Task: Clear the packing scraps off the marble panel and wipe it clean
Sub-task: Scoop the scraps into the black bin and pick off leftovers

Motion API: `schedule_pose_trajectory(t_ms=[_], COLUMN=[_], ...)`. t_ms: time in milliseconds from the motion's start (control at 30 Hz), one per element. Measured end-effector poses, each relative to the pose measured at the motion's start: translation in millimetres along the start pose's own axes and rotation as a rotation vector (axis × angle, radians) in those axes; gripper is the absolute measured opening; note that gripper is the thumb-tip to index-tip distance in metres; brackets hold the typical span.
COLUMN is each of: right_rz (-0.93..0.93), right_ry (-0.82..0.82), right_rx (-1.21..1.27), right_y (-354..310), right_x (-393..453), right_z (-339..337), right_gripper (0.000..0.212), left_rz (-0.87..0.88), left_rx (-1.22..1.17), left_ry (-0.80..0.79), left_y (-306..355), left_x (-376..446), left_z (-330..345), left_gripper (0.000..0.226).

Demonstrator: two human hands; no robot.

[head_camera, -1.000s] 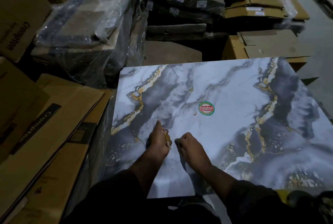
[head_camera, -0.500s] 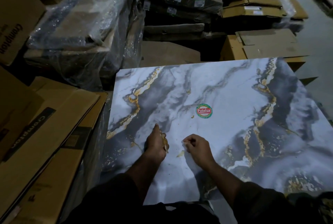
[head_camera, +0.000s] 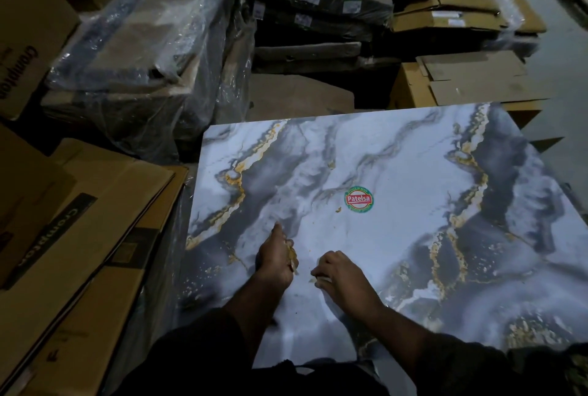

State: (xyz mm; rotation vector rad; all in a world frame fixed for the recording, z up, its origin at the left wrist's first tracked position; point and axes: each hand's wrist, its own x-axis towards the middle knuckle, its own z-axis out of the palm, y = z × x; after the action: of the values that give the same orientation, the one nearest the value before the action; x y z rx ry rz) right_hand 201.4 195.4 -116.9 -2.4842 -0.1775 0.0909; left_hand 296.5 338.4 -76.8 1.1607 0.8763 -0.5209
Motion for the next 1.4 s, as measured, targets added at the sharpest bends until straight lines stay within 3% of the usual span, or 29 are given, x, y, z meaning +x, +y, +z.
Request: schedule_pose_trajectory(t_ms=[300,500,567,667,767,867,1000,1200,1400], right_rz=[-0.019,0.115,0.271,0.54,0.585,0.512,0.38,0.468,0.37], right_ry=[-0.009,0.058,0.076,0.224,0.301,0.312,0.381,0.399,0.265], right_rx=[-0.072,-0.076,0.087,0.573,0.863,0.72,0.378,0.456,0.491], right_y=[0.4,0.9,-3.0,-16.9,-41.0,-61.1,-69.1,-74.8,-88.6], right_x=[6.0,15.7,23.8,37.8,51.2,54.9,52.1,47.8,38.5], right_z=[-6.5,8.6,0.5,-27.9,-46.0,-42.6,-33.5,-33.3,-41.9], right_gripper=[0.009,0.007,0.012,0.015,0.013,0.012,0.012,0.013,0.047], left_rz=[0.0,-0.017,-0.043,-0.025,-0.057,-0.144,-0.223,-0.242,-0.048], left_rx=[0.034,0.073,0.069,0.057,-0.024,-0.111,-0.139,-0.147,-0.074], left_ry=[0.028,-0.019,-0.046,-0.061,-0.068,-0.147,-0.202,-0.185,-0.073], left_y=[-3.2,-4.3,-3.7,-2.7,-1.0,-4.7,-1.3,-0.2,-5.8], left_x=[-0.7,-2.6,-9.1,-16.3,-15.9,-6.0,-12.2,-16.3,19.6], left_z=[-0.7,3.5,8.5,15.7,25.0,33.5,33.2,34.3,36.5], left_gripper=[0.045,0.044,0.039,0.037,0.038,0.055,0.051,0.043,0.075])
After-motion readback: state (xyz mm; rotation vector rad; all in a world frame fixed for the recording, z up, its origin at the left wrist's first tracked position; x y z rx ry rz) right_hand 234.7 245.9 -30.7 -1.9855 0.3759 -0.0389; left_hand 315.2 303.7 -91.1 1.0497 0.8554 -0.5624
